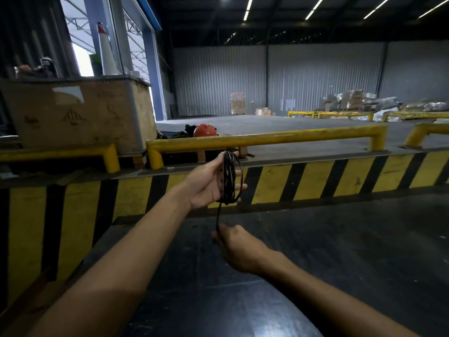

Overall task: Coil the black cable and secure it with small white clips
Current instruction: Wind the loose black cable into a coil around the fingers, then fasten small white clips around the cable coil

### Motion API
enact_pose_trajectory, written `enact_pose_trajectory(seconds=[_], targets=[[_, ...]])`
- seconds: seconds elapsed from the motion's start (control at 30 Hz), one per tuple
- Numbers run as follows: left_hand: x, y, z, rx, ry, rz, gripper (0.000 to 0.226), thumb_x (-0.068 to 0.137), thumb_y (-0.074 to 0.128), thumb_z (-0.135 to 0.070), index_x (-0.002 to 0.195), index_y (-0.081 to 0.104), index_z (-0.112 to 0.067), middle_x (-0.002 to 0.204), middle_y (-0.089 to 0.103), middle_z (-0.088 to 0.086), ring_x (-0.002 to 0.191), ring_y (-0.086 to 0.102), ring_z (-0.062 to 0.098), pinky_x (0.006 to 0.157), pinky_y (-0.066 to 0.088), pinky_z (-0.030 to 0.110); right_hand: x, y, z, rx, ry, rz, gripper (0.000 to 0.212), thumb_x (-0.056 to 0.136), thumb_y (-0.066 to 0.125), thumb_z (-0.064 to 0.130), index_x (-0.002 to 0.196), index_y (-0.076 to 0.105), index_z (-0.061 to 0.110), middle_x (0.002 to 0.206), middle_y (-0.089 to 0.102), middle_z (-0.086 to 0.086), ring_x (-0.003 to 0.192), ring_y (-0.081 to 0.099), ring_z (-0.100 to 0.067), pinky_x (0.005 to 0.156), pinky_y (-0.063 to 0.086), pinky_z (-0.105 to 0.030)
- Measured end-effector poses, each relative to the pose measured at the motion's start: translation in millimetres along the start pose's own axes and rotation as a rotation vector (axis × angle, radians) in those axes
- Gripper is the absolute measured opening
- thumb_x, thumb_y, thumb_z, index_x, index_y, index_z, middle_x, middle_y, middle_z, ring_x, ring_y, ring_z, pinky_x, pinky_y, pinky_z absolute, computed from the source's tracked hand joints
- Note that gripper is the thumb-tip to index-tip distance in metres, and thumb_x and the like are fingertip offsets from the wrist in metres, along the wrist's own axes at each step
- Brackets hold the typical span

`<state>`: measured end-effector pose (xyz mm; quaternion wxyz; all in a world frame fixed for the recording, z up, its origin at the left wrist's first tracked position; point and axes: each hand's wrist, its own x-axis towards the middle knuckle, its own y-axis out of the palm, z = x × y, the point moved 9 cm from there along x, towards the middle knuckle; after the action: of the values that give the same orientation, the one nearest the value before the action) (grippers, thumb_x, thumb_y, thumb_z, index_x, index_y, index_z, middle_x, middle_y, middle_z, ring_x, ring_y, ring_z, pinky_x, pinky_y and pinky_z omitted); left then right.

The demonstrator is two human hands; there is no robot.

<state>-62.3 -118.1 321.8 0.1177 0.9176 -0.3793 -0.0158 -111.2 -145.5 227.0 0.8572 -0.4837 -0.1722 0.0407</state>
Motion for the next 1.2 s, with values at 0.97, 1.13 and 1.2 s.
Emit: enact_pose_trajectory(seconds=[0.97, 1.13, 1.2], targets=[[-30, -20, 203, 0.867, -0.041, -0.453, 0.066, 0.093, 0.040, -0.054, 0.060, 0.060, -0.001, 0.055, 0.055, 0.007, 0.053, 0.053, 0.018, 0.055, 0.039, 0.032, -112, 55, -130, 0.925, 0.500, -0.462, 0.016, 0.086, 0.067, 0.015, 0.072, 0.068, 0.007, 0.062, 0.063, 0.002, 0.054, 0.055, -0.002, 0.052, 0.044, -0.014], [-35, -12, 251, 0.993, -0.072, -0.462, 0.063, 0.089, 0.057, -0.044, 0.042, 0.030, -0.013, 0.040, 0.027, -0.001, 0.036, 0.026, 0.009, 0.043, 0.024, 0.027, -140, 110, -180, 0.972, 0.648, -0.325, 0.016, 0.083, 0.070, 0.022, 0.069, 0.071, 0.015, 0.064, 0.070, 0.004, 0.063, 0.064, -0.009, 0.057, 0.049, -0.019], [-40, -16, 272, 1.039, -0.150, -0.454, 0.061, 0.089, 0.060, -0.036, 0.042, 0.027, -0.015, 0.041, 0.024, -0.001, 0.037, 0.023, 0.009, 0.044, 0.023, 0.028, -149, 121, -202, 0.880, 0.655, -0.289, 0.014, 0.086, 0.067, 0.019, 0.072, 0.069, 0.015, 0.069, 0.071, 0.000, 0.070, 0.067, -0.017, 0.057, 0.050, -0.019]])
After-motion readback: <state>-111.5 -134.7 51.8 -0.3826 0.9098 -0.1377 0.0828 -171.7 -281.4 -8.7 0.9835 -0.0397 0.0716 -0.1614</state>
